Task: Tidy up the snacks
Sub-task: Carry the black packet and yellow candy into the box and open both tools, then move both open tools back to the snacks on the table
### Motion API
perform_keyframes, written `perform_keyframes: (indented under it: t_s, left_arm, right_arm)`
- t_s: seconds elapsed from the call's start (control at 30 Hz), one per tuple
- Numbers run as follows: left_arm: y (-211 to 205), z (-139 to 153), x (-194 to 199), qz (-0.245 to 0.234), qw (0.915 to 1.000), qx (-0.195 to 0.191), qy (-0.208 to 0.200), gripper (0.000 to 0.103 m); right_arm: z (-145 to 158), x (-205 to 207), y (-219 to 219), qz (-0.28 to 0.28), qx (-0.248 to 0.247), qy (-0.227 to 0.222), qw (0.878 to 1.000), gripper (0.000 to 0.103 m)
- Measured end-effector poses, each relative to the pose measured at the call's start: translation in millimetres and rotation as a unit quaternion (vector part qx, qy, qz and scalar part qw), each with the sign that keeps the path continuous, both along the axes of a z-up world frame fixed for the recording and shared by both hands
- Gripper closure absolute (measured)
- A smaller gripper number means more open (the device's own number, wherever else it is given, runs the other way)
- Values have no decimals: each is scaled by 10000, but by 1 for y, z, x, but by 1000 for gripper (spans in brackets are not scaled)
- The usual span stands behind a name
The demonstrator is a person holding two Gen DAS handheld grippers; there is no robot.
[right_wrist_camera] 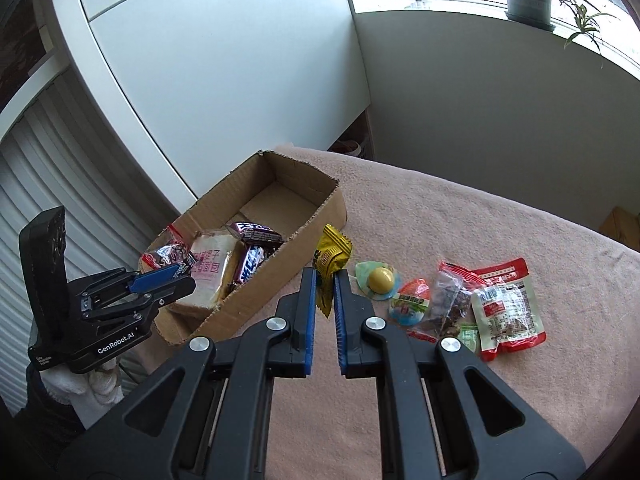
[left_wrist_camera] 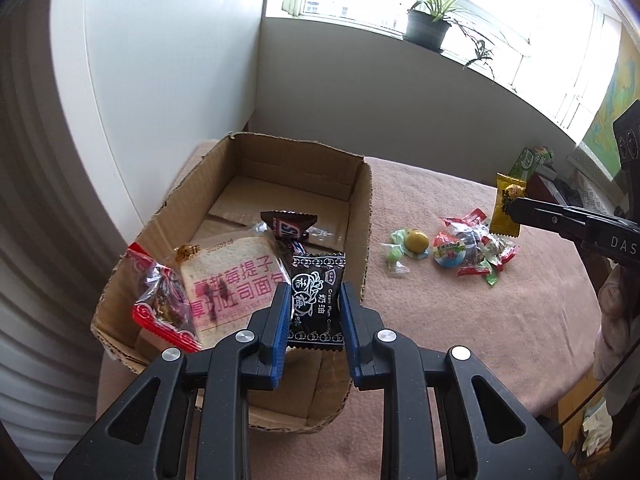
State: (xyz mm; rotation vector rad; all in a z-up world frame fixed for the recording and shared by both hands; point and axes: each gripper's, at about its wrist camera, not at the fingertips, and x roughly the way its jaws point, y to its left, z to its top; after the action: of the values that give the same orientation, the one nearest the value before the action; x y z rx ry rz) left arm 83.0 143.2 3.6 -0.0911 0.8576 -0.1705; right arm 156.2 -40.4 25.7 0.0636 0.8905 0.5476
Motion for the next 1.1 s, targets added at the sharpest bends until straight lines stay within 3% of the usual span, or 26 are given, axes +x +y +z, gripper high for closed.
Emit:
perform_keyframes:
  t_s: [0.3,0.57,0.63,0.67,0.7,0.8,0.87,0.97,1.1]
  left_arm:
    - [30,-3,-6,259,9997,29,32,80]
    - [41,-2,-3,406,9992,-22,18,80]
    - [44,-3,-2,450,9990,-65,30,80]
    - [45,-3,-2,488,9988,-99,26,80]
    - [46,-3,-1,515,9986,-124,19,79]
    - [48,-1,-3,587,9982,-115,-68,68]
    - [47,1,-5,586,9982,-96,-128,52]
    - [44,4,-6,568,9982,-80,-193,50]
    - [35,8,-7,501,9983,-89,-274,41]
  right_arm:
    - [-3,28,65,364,-151,49,9992,94]
    - [-10,44,90,555,-89,220,9982,93]
    - [-10,44,92,534,-117,189,9983,72]
    - [-8,43,90,506,-94,136,9986,47]
    - [-6,40,87,470,-48,55,9989,31]
    - [1,35,72,384,39,-95,9992,28]
    - [3,33,57,290,71,-115,9995,27]
    - [5,30,29,84,87,-192,9997,16]
    - [1,27,-10,-190,42,-143,9997,15]
